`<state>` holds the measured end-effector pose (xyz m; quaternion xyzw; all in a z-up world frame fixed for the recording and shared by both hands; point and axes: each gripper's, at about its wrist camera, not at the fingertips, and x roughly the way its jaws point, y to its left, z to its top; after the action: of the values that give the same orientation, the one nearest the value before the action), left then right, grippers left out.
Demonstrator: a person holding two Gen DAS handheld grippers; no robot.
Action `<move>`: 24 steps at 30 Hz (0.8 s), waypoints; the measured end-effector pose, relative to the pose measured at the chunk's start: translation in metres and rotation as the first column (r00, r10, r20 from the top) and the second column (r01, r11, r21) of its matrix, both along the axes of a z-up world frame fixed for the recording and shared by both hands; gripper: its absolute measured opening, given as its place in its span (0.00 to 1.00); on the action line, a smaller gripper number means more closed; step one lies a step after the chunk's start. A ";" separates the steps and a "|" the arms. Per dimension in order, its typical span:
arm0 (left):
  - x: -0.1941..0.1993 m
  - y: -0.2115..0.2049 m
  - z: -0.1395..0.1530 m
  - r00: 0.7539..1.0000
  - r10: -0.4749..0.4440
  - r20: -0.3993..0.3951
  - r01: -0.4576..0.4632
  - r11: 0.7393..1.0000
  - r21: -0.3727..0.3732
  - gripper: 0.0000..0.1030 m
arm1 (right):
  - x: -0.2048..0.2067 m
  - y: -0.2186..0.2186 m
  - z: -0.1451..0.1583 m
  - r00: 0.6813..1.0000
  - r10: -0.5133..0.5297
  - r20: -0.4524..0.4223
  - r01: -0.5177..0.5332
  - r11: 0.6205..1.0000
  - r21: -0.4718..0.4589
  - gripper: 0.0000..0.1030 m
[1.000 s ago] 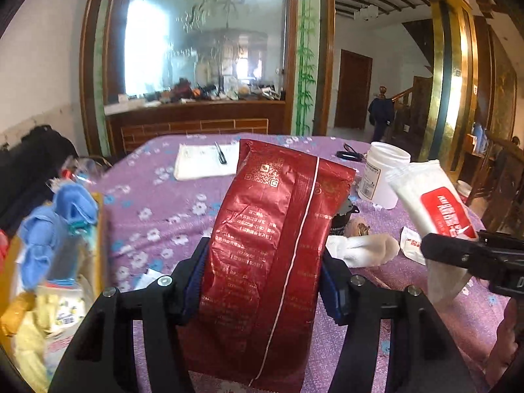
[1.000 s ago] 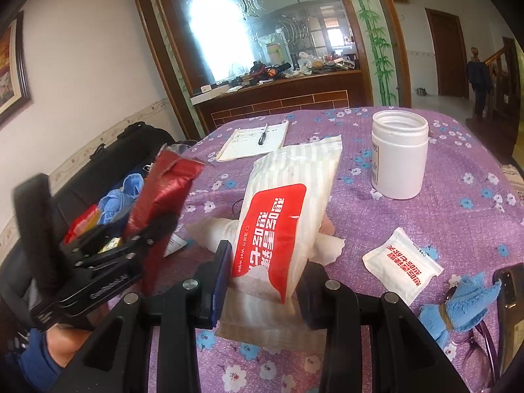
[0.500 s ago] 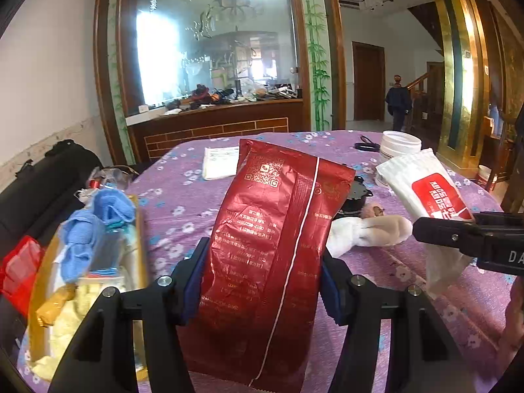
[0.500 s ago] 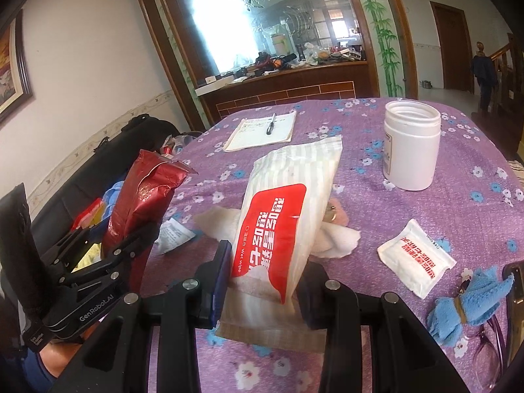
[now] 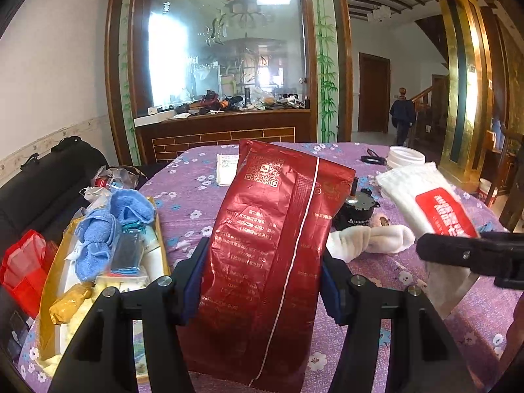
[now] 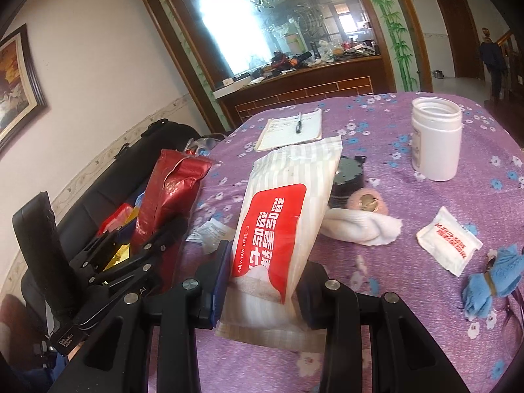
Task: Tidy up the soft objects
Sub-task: 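Lift the wipe pack with the right tool while the left tool holds the red bag up, then carry the red bag with the left tool to the box while the right tool carries the wipe pack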
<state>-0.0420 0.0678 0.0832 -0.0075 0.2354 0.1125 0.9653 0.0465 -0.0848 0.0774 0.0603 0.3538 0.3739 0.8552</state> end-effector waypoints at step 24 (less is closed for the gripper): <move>-0.062 0.116 0.019 0.973 0.219 0.073 -0.208 0.968 -0.140 0.58 | -0.024 0.126 0.016 0.979 0.204 -0.011 -0.204 0.979 0.010 0.39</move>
<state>-0.1039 0.1838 0.1020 -0.1011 0.1973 0.1997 0.9544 0.0228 0.0411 0.0935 0.0298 0.3614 0.4611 0.8099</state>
